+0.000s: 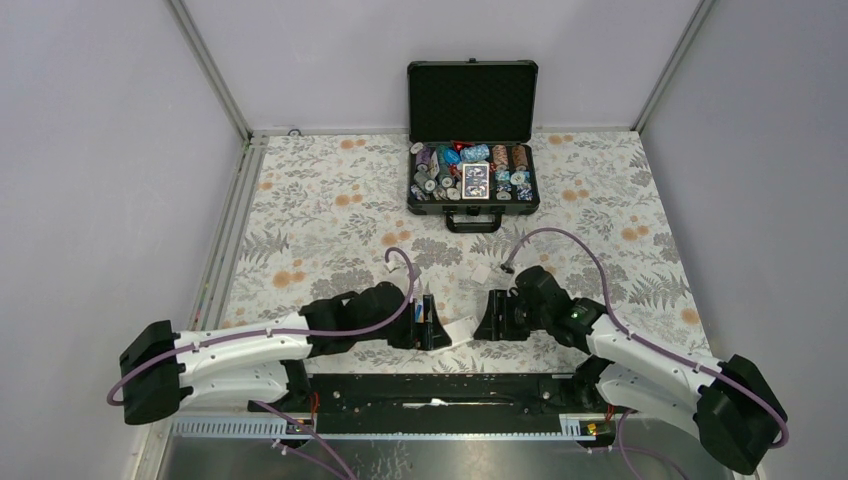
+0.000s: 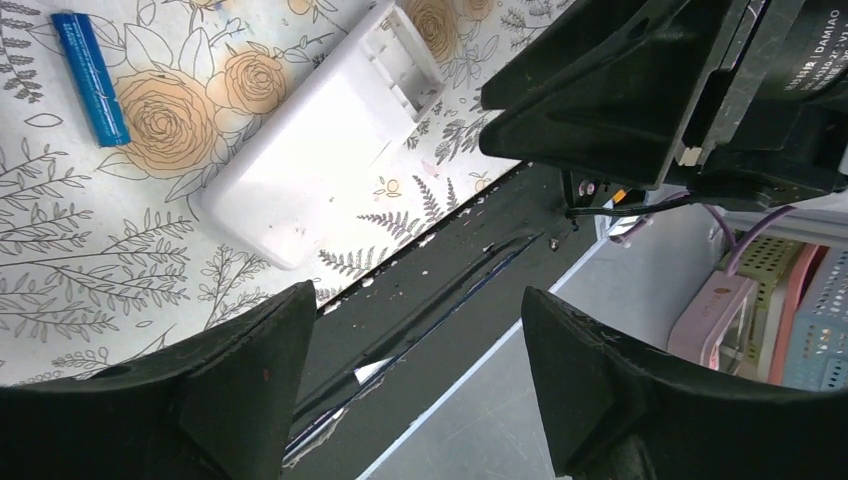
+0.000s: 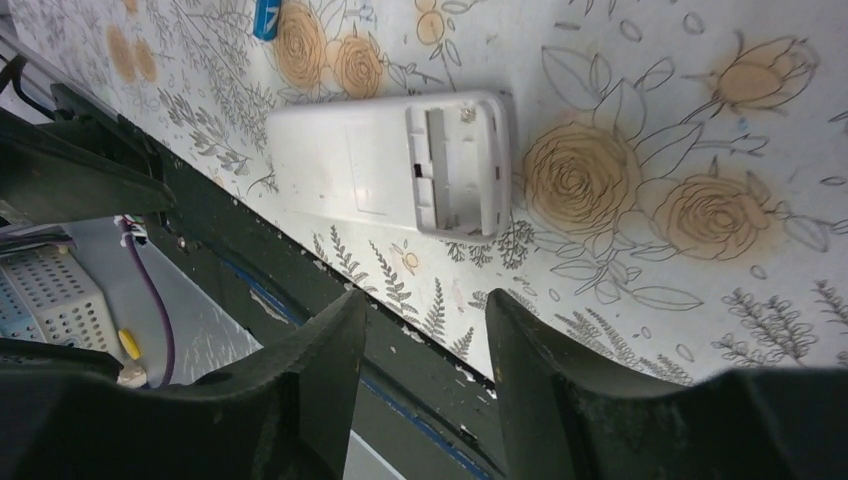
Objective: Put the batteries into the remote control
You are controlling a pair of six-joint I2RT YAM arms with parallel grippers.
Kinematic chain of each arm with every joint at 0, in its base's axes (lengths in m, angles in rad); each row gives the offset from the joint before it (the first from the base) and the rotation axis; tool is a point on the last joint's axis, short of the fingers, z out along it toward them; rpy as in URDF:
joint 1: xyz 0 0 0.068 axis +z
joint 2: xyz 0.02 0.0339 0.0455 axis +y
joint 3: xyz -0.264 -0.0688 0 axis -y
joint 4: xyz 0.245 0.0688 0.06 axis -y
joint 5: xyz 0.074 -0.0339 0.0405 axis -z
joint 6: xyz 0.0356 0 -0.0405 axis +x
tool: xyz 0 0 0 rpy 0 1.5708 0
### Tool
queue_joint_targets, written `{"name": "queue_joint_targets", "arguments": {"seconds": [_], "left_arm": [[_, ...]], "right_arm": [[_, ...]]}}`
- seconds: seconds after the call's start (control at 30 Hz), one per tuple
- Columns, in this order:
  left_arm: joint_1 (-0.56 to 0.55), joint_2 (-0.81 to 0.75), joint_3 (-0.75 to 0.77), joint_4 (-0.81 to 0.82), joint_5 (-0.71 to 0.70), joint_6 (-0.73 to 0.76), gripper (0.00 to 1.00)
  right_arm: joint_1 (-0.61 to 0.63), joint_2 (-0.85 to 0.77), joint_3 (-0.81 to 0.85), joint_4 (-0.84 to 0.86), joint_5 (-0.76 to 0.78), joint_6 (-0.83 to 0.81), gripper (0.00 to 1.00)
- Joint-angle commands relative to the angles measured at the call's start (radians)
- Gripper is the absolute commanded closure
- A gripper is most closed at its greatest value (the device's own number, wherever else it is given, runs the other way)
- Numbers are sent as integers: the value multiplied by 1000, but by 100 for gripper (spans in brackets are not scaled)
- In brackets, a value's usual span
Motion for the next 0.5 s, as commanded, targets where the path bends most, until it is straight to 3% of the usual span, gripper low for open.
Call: {"name": "queue_joint_targets", "arguments": {"seconds": [0.0, 0.13, 0.33, 0.37, 0.47], "left_arm": [[-4, -5, 39, -24, -28, 61, 21], [-4, 26, 39, 30, -49, 85, 30], [2, 97, 54, 89, -115, 116, 70], [4, 109, 60, 88, -123, 121, 79], [13, 140, 71, 104, -133, 135, 94]], "right_arm": [[48, 9, 17, -9, 22, 18, 51], [79, 16, 10, -9, 44, 26, 68], [101, 42, 0, 23, 69, 34, 100], [102, 50, -4, 30, 72, 34, 100], [108, 74, -6, 49, 77, 29, 100]]}}
